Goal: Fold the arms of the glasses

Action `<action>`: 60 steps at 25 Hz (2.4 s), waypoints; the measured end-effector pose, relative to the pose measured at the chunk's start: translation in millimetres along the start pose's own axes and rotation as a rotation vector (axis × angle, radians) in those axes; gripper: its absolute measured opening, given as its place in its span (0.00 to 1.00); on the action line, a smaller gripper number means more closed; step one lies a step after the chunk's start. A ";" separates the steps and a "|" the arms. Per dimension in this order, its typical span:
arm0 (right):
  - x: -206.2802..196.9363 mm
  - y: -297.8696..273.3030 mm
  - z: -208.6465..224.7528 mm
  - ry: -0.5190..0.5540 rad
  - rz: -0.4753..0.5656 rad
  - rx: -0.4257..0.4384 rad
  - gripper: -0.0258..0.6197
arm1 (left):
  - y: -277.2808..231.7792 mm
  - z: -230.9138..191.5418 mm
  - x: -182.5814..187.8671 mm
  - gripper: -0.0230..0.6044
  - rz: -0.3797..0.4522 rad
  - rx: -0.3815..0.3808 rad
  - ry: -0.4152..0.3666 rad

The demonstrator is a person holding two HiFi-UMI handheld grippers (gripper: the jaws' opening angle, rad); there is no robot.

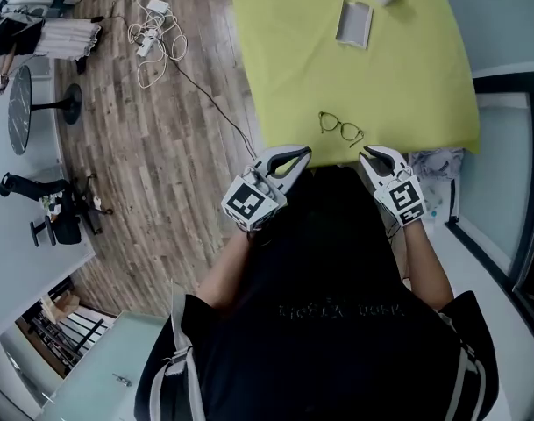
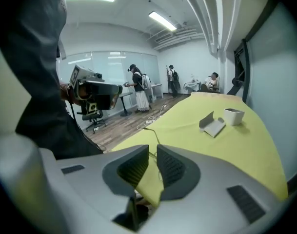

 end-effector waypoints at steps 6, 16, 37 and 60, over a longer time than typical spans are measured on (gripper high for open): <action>-11.4 -14.9 12.9 0.246 -0.165 -0.026 0.09 | -2.5 1.4 2.6 0.07 0.003 0.006 0.007; -24.3 -36.2 17.6 0.443 -0.295 -0.002 0.09 | 5.1 2.6 -6.1 0.07 -0.012 0.029 0.016; -31.0 -74.4 15.7 0.603 -0.381 0.081 0.09 | 5.0 -0.2 -11.0 0.07 -0.034 0.038 0.017; -29.8 -141.9 6.4 0.622 -0.410 0.147 0.09 | 20.2 -3.8 -18.6 0.07 -0.041 0.050 0.060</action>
Point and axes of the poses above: the fingertips, and each gripper's own axes: y backward along the fingers, z to its right, x out of its top, the point moved 4 cm from there along y, backward along the fingers, and after that the axes turned 2 degrees about -x, right-handed, at the moved point
